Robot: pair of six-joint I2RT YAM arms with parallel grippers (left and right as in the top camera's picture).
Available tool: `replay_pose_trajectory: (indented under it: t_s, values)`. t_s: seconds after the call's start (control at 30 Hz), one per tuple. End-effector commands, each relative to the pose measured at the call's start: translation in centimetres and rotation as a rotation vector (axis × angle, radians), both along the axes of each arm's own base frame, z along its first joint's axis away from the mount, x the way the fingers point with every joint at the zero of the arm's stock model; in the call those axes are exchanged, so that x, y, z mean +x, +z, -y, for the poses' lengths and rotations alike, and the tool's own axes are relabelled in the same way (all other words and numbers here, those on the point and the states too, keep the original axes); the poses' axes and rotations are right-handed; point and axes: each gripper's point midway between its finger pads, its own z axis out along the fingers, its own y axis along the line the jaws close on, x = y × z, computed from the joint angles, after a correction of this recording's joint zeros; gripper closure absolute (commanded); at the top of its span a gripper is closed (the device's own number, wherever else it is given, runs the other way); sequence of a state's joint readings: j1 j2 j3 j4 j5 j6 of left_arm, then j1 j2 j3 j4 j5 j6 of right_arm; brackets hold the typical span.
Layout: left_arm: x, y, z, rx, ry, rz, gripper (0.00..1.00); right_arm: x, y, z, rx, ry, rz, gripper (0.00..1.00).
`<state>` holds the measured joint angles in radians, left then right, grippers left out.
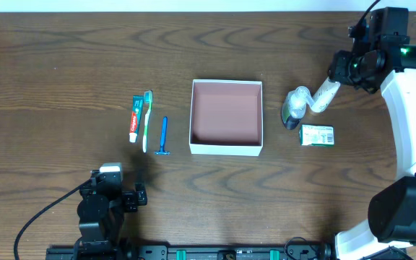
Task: Pack container
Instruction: 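Grasp the white lotion bottle with the right gripper and lift it, then carry the lotion bottle into the box and release it upright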
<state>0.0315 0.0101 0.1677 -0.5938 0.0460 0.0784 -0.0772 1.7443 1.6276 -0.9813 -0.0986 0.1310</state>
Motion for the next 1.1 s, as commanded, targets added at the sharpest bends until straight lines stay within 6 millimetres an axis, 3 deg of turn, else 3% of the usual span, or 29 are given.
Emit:
replay_pose_trajectory:
  t_s: [0.0,0.33,0.47,0.6,0.8,0.9,1.07]
  values:
    - [0.1,0.0,0.0,-0.007,0.002,0.006,0.02,0.2,0.6,0.8,-0.048,-0.032,0.008,0.58]
    - [0.1,0.0,0.0,-0.007,0.002,0.006,0.02,0.3,0.8,0.8,-0.048,-0.031,0.016,0.99]
    - [0.1,0.0,0.0,-0.007,0.002,0.006,0.02,0.6,2.4,1.1,-0.067,-0.041,0.056,0.99]
    - [0.1,0.0,0.0,-0.007,0.002,0.006,0.02,0.7,5.9,1.5,-0.098,-0.035,0.136,0.99]
    - [0.1,0.0,0.0,-0.007,0.002,0.006,0.02,-0.6,12.8,1.0,-0.114,-0.029,0.255,0.99]
    - [0.1,0.0,0.0,-0.007,0.002,0.006,0.02,-1.9,15.7,-1.0,-0.104,0.017,0.291,0.99]
    - [0.1,0.0,0.0,-0.007,0.002,0.006,0.02,-4.2,20.4,-6.8,-0.084,0.163,0.386,0.99]
